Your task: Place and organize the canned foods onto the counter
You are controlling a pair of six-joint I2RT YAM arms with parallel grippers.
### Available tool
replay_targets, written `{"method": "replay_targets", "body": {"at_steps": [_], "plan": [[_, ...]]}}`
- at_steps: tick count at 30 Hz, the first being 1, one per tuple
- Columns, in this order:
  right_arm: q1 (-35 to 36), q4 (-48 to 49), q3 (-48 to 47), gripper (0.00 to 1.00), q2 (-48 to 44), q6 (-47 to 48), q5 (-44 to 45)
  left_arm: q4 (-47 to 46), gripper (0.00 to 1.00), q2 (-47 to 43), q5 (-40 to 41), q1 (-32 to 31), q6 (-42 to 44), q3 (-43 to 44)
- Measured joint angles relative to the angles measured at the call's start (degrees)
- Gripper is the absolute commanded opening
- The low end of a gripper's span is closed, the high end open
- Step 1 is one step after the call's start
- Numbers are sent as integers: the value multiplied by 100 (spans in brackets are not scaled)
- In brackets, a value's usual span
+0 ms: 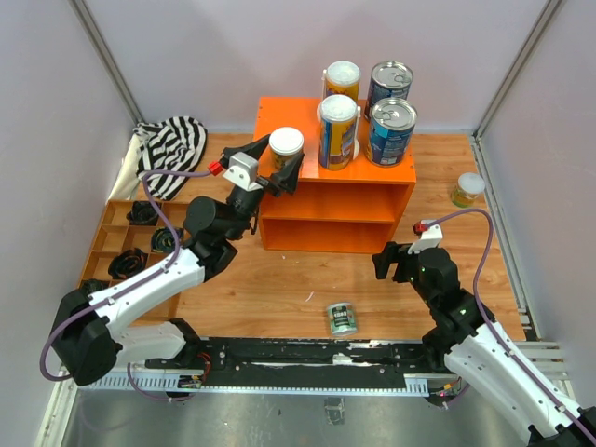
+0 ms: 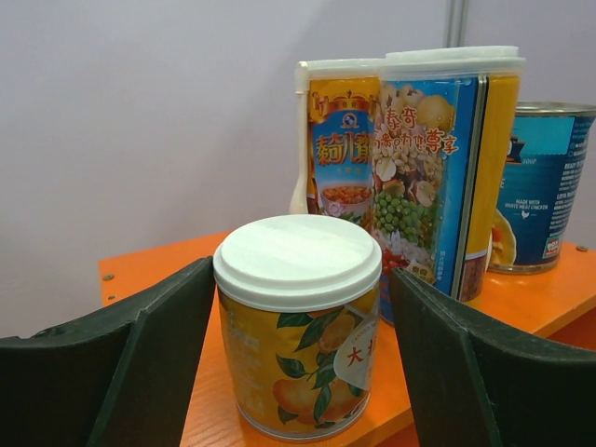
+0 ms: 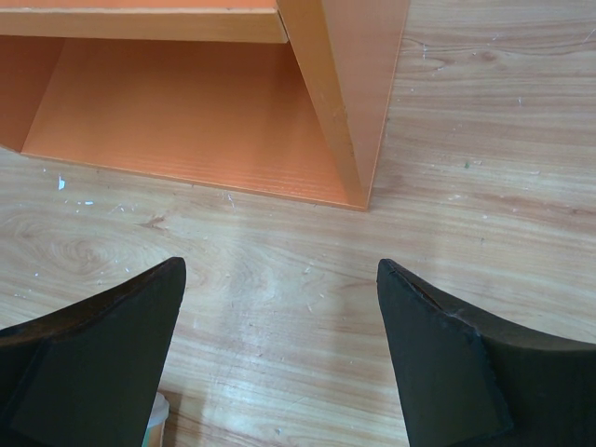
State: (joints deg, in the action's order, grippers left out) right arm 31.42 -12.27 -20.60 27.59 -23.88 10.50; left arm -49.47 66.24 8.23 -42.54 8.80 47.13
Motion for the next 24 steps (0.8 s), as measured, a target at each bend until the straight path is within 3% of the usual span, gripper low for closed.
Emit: {"method": "replay_targets", "body": {"at_steps": [5, 15, 24], "plan": [[0, 0, 0, 85, 2, 0, 0, 195, 63, -15, -42, 4, -35, 9], [0, 4, 0, 85, 101, 4, 0, 345, 62, 284, -42, 24, -28, 332], [0, 46, 0, 84, 238, 4, 2, 678, 63, 852, -199, 420, -181, 984]]}}
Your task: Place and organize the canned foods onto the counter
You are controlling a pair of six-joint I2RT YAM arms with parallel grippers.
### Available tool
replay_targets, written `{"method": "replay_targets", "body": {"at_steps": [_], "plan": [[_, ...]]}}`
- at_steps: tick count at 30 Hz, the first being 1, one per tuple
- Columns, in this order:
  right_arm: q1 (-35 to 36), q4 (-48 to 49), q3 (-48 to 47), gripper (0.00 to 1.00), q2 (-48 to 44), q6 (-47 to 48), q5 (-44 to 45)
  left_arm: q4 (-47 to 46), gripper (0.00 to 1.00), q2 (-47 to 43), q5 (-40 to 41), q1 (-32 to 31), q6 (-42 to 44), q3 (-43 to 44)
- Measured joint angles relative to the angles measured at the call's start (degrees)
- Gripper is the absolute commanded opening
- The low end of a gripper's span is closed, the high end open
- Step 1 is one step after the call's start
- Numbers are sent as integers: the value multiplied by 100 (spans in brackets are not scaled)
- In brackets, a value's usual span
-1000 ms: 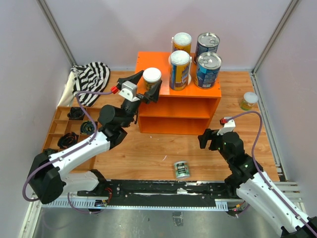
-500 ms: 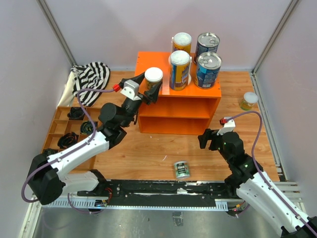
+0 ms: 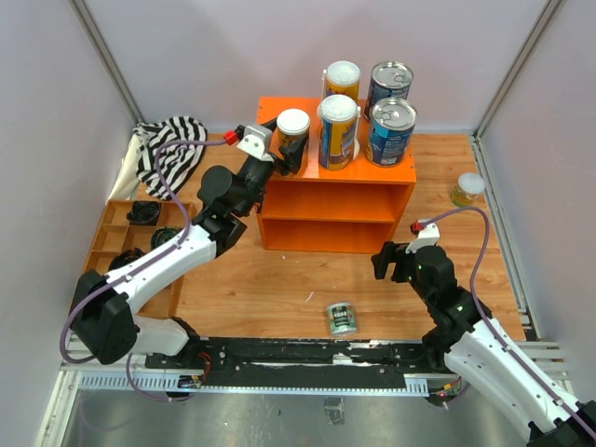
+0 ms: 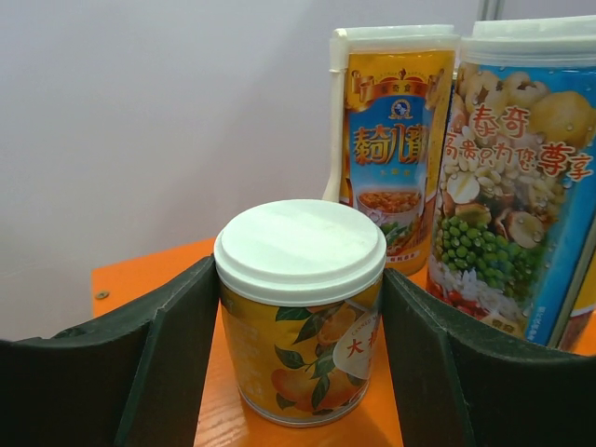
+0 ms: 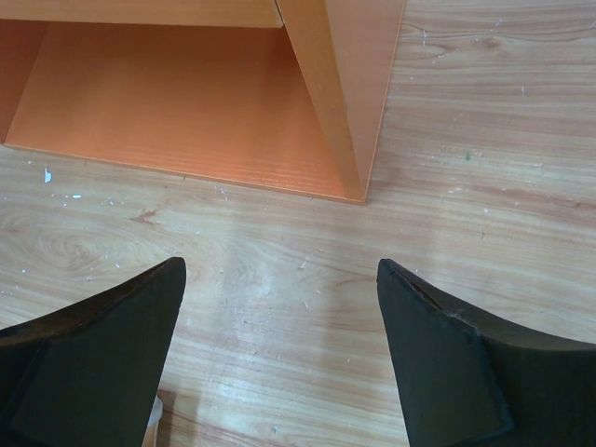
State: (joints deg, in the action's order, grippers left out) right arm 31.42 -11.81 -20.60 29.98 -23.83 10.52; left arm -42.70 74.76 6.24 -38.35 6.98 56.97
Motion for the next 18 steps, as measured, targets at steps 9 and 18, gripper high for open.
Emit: {"method": "replay_targets", "body": {"at_steps": [9, 18], "plan": [[0, 118, 0, 85, 72, 0, 0, 363, 63, 415, -280, 264, -125, 553], [0, 166, 0, 85, 107, 0, 2, 608, 65, 778, -538, 595, -339, 1005]]}}
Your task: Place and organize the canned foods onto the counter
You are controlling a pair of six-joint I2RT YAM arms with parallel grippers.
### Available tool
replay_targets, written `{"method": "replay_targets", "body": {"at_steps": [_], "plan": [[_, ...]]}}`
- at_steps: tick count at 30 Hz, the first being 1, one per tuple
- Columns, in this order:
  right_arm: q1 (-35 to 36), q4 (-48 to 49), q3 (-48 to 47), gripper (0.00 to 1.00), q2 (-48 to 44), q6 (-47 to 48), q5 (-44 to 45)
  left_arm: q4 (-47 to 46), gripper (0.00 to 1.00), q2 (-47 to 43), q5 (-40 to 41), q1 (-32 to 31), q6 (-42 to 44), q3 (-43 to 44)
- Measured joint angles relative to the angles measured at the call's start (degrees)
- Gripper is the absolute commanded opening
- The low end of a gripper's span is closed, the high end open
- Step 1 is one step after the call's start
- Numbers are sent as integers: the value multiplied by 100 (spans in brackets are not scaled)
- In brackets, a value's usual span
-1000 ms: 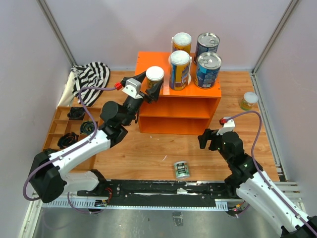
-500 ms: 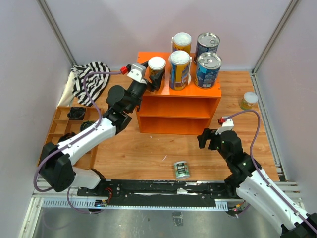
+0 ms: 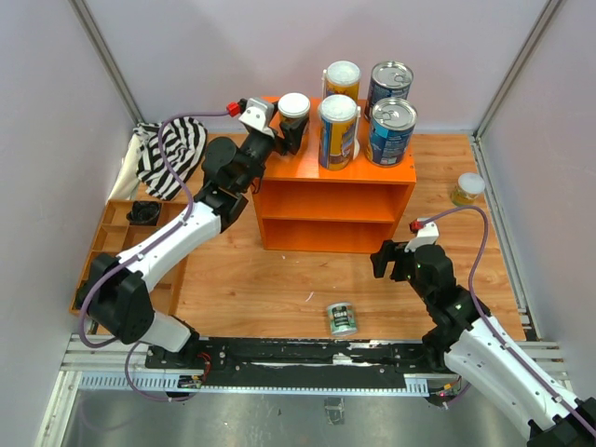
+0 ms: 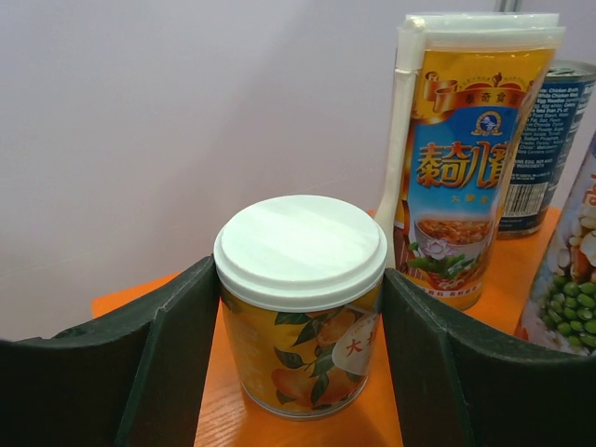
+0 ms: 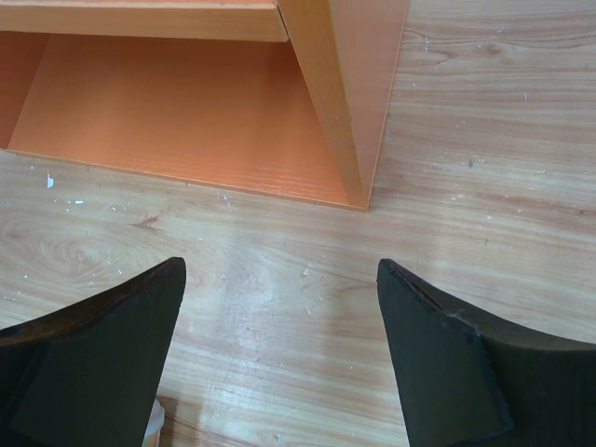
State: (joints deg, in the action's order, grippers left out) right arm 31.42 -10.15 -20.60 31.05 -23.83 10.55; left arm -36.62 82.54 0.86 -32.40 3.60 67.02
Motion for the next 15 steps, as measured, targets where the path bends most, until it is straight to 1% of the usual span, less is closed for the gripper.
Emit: {"method": "replay_targets", "body": {"at_steps": [10, 15], "plan": [[0, 7, 0, 85, 26, 0, 0, 356, 68, 348, -413, 245, -151, 511], [0, 4, 0, 85, 35, 0, 0, 474, 69, 481, -468, 282, -175, 702]]}}
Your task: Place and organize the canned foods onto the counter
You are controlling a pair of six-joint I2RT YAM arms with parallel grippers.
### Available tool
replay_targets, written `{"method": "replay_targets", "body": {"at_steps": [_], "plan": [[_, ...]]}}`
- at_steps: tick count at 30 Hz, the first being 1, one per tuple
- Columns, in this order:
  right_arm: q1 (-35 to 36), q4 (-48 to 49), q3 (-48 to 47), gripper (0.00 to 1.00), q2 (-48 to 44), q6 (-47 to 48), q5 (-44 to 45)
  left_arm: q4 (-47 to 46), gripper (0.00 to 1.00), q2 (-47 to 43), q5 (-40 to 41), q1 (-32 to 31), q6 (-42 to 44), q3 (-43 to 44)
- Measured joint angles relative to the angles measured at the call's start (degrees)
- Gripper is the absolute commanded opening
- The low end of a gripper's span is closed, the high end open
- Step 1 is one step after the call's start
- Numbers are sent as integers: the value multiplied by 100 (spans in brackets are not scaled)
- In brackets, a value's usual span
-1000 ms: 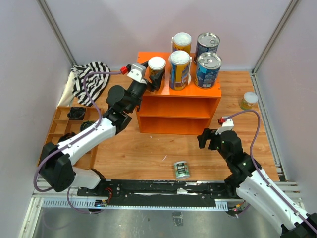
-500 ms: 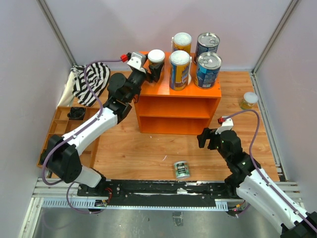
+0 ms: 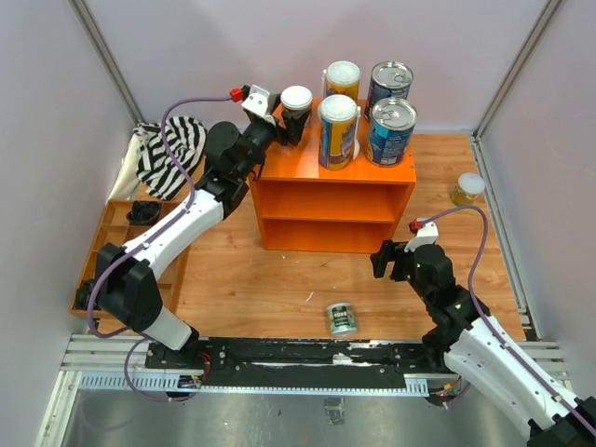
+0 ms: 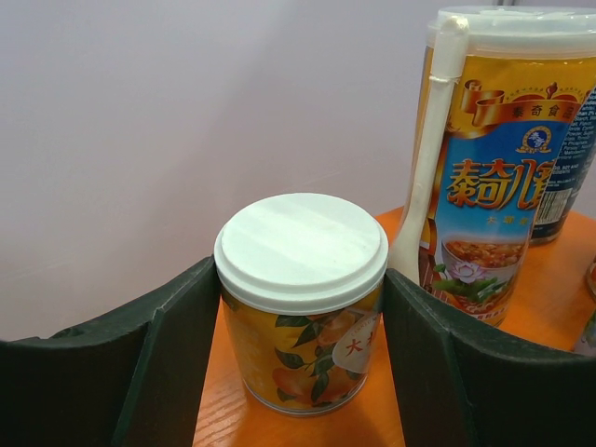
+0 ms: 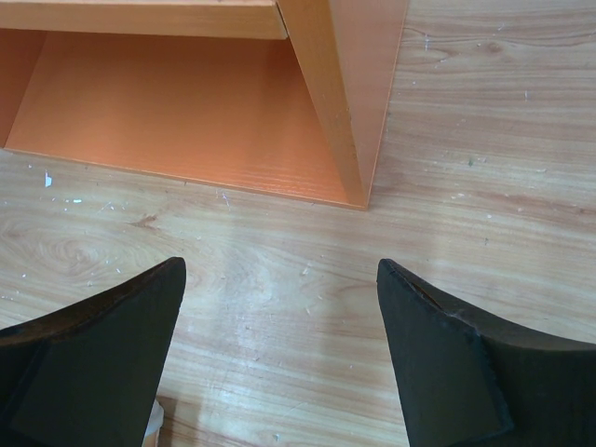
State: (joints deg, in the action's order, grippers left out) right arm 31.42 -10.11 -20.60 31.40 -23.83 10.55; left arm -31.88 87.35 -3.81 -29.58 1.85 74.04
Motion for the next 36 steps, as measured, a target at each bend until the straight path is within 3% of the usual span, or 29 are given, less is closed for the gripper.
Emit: {"method": "replay_targets", "body": {"at_steps": [14, 20, 27, 29, 36], "plan": [[0, 0, 0, 85, -15, 2, -2, 66, 69, 31, -39, 63, -81, 63], [0, -7, 0, 85, -35, 0, -4, 195, 84, 24, -35, 72, -81, 63], [0, -57, 0, 85, -175, 0, -2, 452, 92, 24, -26, 103, -101, 52], [0, -72, 0, 85, -203, 0, -2, 472, 98, 24, -7, 103, -101, 52], [0, -127, 0, 85, -216, 0, -2, 511, 99, -201, 48, 107, -140, -35]]}}
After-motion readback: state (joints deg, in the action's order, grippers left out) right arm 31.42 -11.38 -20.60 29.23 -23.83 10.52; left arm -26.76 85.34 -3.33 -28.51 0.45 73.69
